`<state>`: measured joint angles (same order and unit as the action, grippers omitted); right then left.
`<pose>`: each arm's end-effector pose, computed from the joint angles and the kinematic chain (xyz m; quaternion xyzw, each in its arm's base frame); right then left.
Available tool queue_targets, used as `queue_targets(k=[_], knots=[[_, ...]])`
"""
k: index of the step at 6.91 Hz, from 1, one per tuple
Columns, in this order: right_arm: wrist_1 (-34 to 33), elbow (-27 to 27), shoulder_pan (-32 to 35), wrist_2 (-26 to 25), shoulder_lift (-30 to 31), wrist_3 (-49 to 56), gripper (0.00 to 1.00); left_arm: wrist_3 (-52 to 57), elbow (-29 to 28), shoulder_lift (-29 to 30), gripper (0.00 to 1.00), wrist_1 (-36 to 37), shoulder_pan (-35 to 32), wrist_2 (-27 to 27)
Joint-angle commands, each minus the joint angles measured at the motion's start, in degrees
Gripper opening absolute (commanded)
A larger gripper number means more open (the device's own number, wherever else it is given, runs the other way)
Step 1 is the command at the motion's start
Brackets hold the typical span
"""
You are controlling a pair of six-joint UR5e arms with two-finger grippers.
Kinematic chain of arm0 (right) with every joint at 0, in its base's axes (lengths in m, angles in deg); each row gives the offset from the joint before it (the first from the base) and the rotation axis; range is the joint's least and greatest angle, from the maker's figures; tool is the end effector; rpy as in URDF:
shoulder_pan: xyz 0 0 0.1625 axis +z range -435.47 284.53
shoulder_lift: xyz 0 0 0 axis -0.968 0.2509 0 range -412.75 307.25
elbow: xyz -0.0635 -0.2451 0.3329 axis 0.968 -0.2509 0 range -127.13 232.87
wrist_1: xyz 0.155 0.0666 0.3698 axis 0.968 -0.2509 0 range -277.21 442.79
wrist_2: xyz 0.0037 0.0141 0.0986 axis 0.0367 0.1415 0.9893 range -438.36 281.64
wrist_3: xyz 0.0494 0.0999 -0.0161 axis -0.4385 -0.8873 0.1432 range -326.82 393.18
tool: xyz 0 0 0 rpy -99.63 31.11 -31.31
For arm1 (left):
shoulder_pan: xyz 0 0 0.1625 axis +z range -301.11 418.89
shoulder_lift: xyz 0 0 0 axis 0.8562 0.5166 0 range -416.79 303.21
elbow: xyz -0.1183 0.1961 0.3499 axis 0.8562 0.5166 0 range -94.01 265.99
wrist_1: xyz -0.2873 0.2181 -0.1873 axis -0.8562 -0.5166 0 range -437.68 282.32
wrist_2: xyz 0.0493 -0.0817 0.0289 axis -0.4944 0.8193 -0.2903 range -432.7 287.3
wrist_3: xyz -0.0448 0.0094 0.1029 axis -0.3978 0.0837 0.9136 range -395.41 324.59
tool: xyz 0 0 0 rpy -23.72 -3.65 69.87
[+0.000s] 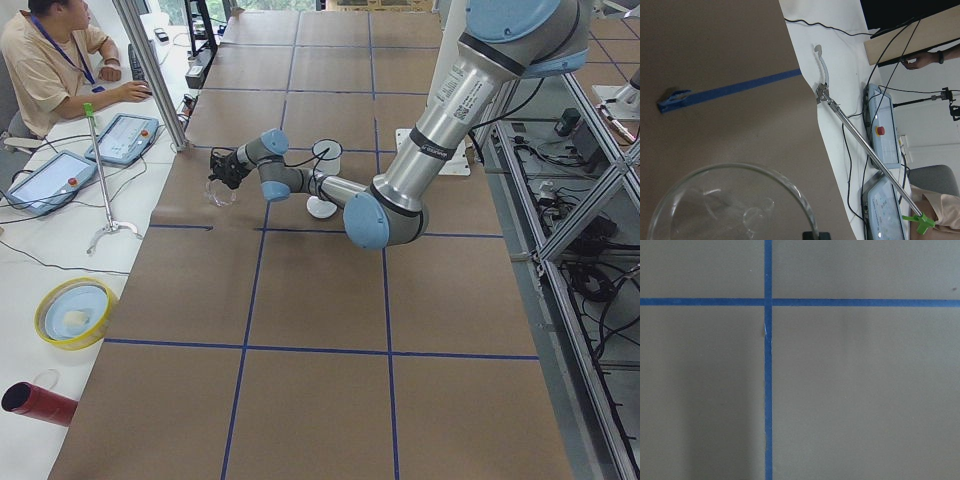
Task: Remove funnel from cup
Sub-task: 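Carry the glass funnel with the left gripper farther from the robot, then lower the glass funnel onto the table and open the left gripper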
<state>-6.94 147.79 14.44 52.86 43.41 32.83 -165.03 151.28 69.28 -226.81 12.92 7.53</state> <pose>0.0585 -0.4374 0.6730 -0.0092 -0.3519 0.0051 0.9360 0.4190 -0.6528 0.3679 0.1014 0.5702 -0.5889 0.5637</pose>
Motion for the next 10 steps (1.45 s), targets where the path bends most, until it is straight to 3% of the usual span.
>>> queue_targets(k=[1, 2, 4, 5, 6, 7, 9, 10], knots=[[0.0, 0.0, 0.0, 0.0, 0.0, 0.0, 1.0, -0.03, -0.6, -0.04, 0.15, -0.11, 1.06, -0.6], [0.0, 0.0, 0.0, 0.0, 0.0, 0.0, 1.0, 0.15, -0.6, -0.04, 0.34, -0.11, 1.24, -0.6], [0.0, 0.0, 0.0, 0.0, 0.0, 0.0, 1.0, 1.64, 0.27, -0.3, 1.0, -0.02, 1.06, -0.51], [0.0, 0.0, 0.0, 0.0, 0.0, 0.0, 1.0, 10.26, 5.24, -1.0, 1.0, 0.5, 0.45, 0.1], [0.0, 0.0, 0.0, 0.0, 0.0, 0.0, 1.0, 13.22, 11.47, -4.92, 1.0, 2.6, 0.1, 5.5], [0.0, 0.0, 0.0, 0.0, 0.0, 0.0, 1.0, 18.73, 18.49, -7.57, 1.0, 9.84, -0.43, 11.12], [0.0, 0.0, 0.0, 0.0, 0.0, 0.0, 1.0, 42.92, 32.47, -16.07, 1.0, 20.59, -0.34, 14.23], [0.0, 0.0, 0.0, 0.0, 0.0, 0.0, 1.0, 53.22, 36.45, -20.9, 1.0, 21.07, -0.43, 19.12]])
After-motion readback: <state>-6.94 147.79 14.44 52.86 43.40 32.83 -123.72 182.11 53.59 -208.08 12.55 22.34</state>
